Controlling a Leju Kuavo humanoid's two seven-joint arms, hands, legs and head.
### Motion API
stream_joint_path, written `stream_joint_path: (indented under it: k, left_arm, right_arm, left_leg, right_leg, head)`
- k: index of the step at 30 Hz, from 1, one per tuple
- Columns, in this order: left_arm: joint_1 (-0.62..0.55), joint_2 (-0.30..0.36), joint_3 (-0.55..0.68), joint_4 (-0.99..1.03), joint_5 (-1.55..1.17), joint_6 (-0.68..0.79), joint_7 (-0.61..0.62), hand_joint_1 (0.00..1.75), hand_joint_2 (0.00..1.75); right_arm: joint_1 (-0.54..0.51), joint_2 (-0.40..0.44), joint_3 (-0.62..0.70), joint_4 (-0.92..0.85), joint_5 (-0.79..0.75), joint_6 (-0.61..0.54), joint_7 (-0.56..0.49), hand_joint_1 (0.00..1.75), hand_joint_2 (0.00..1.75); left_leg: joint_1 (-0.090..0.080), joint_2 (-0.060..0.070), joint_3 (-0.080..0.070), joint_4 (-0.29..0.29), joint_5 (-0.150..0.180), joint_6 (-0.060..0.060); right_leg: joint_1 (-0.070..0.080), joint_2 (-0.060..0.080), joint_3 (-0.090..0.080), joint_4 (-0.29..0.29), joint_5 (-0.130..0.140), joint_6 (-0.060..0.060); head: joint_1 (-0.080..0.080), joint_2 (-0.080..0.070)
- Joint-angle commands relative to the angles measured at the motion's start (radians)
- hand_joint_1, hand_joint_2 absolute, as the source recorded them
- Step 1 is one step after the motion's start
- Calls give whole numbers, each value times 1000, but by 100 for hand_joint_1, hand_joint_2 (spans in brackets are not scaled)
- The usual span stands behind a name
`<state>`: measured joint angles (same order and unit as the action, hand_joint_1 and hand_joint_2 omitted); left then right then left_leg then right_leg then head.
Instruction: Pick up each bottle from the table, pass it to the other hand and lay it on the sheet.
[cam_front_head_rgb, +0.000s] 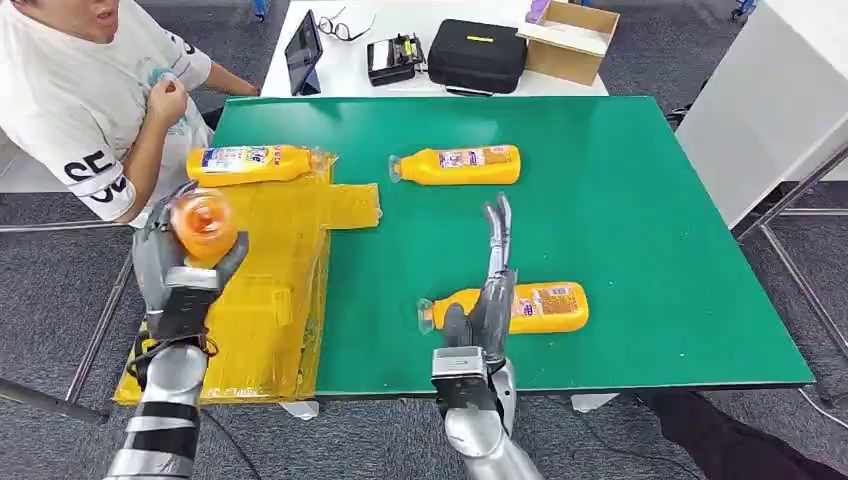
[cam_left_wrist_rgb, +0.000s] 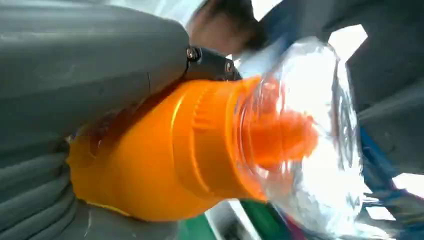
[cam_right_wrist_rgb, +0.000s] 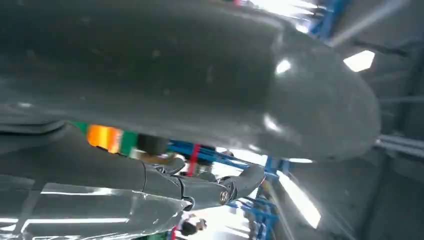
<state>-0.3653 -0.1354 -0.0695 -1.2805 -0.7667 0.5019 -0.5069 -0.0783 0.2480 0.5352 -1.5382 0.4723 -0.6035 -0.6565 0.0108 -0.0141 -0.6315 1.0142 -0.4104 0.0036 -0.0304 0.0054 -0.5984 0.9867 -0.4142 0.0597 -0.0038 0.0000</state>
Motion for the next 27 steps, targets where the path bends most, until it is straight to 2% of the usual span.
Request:
stream_joint_path:
  k: [1,2,3,9,13,14,15,18,27]
  left_arm:
    - [-339,159,-209,694,-558,82,194,175,175]
    - [-361,170,-236,745,-584,38,199,175,175]
    - [-371,190,-275,773,-648,55,228,175,175]
    - [-363,230,-283,823,-642,-26,212,175,175]
    - [-348,207,-221,829,-529,-149,156,175,175]
    - [-344,206,-220,829,-525,-157,157,175,175]
    - [-337,207,-217,823,-511,-167,157,175,175]
    - [-321,201,-167,815,-418,-229,101,175,175]
    - [-297,217,-176,782,-389,-274,93,175,175]
  right_arm:
    - [-50,-55,75,-76,-62,-52,10,0,0]
    - [-50,-58,69,-70,-62,-47,9,0,0]
    - [-50,-62,67,-67,-83,-17,10,0,0]
    - [-33,-56,47,-28,-92,19,-8,0,0]
    - [-25,-50,28,-20,-89,42,-7,0,0]
    - [-26,-49,24,-19,-92,48,-2,0,175]
    - [-28,-47,22,-14,-94,66,3,0,175]
    - [-33,-41,21,8,-90,84,10,0,175]
    - [-27,-31,18,33,-112,124,15,0,175]
  left_leg:
    - [1,-3,5,-1,1,0]
    - [1,-2,4,-1,1,-1]
    - [0,-2,3,-1,1,-1]
    - [2,3,5,-1,-1,-1]
    - [1,2,4,0,0,-2]
    - [1,2,2,-1,1,-2]
    - [2,3,7,0,-1,-1]
    - [1,1,0,0,1,-1]
    - [1,1,1,-1,0,-2]
  right_leg:
    - [2,-4,6,-2,0,-4]
    - [1,-3,6,-1,0,-3]
    - [1,-2,4,-1,0,-2]
    - [2,2,5,-1,0,-4]
    - [2,0,4,-1,0,-2]
    - [1,0,2,0,0,-1]
    - [3,0,8,-2,-1,-4]
    - [1,0,1,0,0,-1]
    - [1,1,2,-1,0,-2]
  head:
    - [0,0]
    - [0,0]
    - [0,0]
    - [0,0]
    - [0,0]
    - [0,0]
    - [0,0]
    - [0,0]
    - [0,0]
